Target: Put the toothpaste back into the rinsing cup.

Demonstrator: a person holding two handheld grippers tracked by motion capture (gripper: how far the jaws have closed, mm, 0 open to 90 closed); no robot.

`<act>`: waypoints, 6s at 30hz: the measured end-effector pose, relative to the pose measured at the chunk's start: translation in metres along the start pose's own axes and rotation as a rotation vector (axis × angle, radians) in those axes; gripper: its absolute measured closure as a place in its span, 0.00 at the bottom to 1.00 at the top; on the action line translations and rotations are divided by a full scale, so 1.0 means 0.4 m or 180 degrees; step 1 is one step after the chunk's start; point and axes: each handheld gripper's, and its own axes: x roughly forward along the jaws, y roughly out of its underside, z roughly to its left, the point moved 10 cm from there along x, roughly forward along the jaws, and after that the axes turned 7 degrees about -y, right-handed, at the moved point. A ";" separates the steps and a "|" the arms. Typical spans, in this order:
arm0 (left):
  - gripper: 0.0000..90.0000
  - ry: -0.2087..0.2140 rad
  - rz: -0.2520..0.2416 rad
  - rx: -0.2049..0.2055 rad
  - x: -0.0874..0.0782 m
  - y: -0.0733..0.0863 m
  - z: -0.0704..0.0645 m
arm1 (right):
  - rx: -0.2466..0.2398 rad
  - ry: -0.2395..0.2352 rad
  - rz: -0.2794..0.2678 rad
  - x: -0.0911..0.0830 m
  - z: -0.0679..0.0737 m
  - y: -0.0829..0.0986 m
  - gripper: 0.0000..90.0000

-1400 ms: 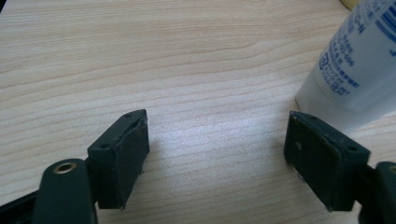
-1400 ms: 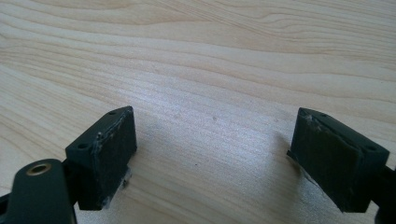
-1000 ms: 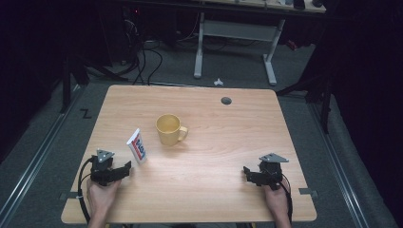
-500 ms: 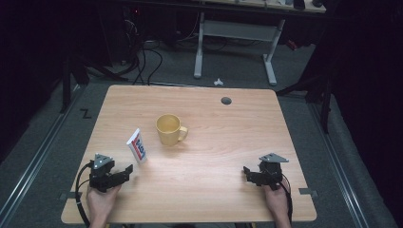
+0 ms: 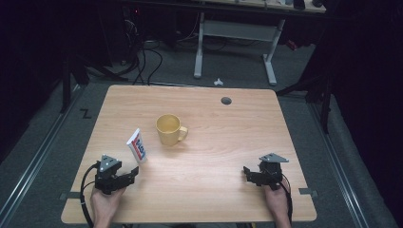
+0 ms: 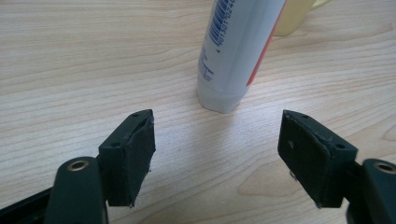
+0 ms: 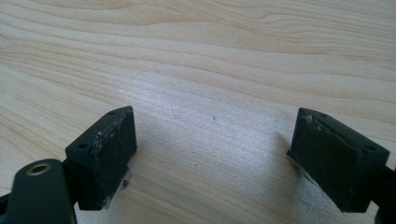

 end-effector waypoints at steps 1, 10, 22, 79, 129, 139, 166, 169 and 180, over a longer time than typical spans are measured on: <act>0.31 0.0010 0.0001 0.0009 0.000 -0.001 -0.002 | 0.0000 0.0000 0.0000 0.000 0.000 0.000 0.16; 0.32 0.0016 0.0032 0.0048 0.012 -0.012 -0.022 | -0.0002 0.0005 -0.0001 0.000 0.000 0.000 0.16; 0.32 -0.0004 -0.0018 0.0083 0.023 -0.050 -0.041 | -0.0001 0.0006 -0.0001 -0.001 0.000 0.001 0.16; 0.66 -0.0119 -0.0290 0.0082 0.040 -0.204 -0.043 | -0.0007 0.0008 -0.0002 -0.002 -0.001 0.002 0.16; 0.76 0.0204 -0.0487 0.0053 -0.044 -0.252 -0.053 | -0.0008 0.0007 -0.0002 -0.002 -0.001 0.002 0.16; 0.77 0.0250 -0.0476 0.0146 -0.054 -0.271 -0.066 | -0.0007 0.0007 -0.0001 -0.002 -0.001 0.002 0.16; 0.77 0.0420 -0.0541 0.0240 -0.086 -0.372 -0.088 | -0.0006 0.0007 0.0001 -0.002 -0.001 0.002 0.16; 0.77 0.0448 -0.0554 0.0229 -0.087 -0.383 -0.092 | -0.0005 0.0006 0.0000 -0.002 -0.001 0.002 0.16; 0.77 0.0496 -0.0566 0.0206 -0.086 -0.416 -0.099 | -0.0004 0.0003 -0.0001 -0.002 0.000 0.002 0.16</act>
